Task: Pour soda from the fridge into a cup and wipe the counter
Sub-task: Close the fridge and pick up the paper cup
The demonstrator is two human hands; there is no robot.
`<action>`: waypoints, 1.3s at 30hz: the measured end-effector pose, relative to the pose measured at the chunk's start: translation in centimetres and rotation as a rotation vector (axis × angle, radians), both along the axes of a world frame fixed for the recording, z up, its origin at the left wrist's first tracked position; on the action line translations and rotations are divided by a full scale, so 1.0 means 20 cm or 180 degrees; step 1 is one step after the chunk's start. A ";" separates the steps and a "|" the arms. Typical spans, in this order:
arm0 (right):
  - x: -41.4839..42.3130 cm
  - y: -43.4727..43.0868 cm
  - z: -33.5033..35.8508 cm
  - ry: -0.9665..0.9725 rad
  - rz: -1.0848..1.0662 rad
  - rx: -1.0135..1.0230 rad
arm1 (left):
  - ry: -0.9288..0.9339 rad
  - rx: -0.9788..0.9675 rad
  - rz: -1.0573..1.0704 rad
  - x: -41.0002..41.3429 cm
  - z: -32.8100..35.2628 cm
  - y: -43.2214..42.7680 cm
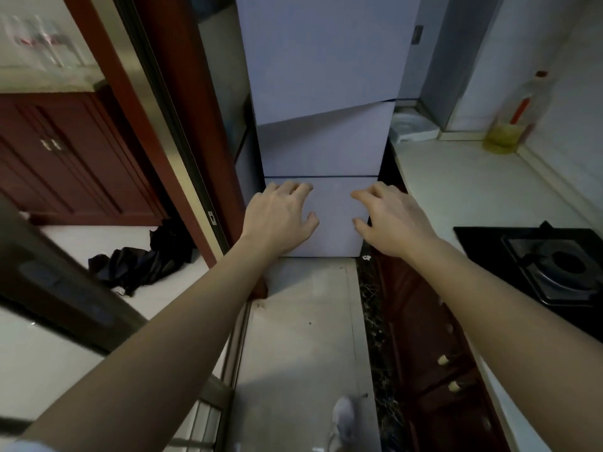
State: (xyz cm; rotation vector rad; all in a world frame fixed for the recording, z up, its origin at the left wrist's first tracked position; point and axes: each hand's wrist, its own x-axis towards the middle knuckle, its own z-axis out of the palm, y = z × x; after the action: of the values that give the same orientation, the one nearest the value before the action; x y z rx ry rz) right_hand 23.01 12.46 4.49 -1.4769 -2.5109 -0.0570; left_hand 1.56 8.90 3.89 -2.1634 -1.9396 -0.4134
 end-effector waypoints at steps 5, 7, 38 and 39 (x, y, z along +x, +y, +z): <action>0.05 0.55 0.08 0.0124 0.0017 0.0080 | -0.0007 0.0089 0.0046 0.03 0.12 0.51; 0.07 0.76 0.13 0.0181 0.0020 0.0106 | -0.0085 0.0147 0.0079 0.05 0.15 0.68; -0.69 2.76 0.46 0.1422 0.0124 0.1992 | 0.0354 0.2011 0.0541 -0.54 0.57 2.53; -0.73 2.80 0.44 0.1410 0.0106 0.2032 | 0.0364 0.2097 0.0514 -0.56 0.56 2.56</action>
State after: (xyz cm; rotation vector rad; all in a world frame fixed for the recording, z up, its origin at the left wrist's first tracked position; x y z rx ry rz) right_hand 8.47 68.51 13.27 -1.0422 -1.9058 -0.4305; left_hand -9.68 60.12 15.15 -1.5632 -1.5968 -0.7524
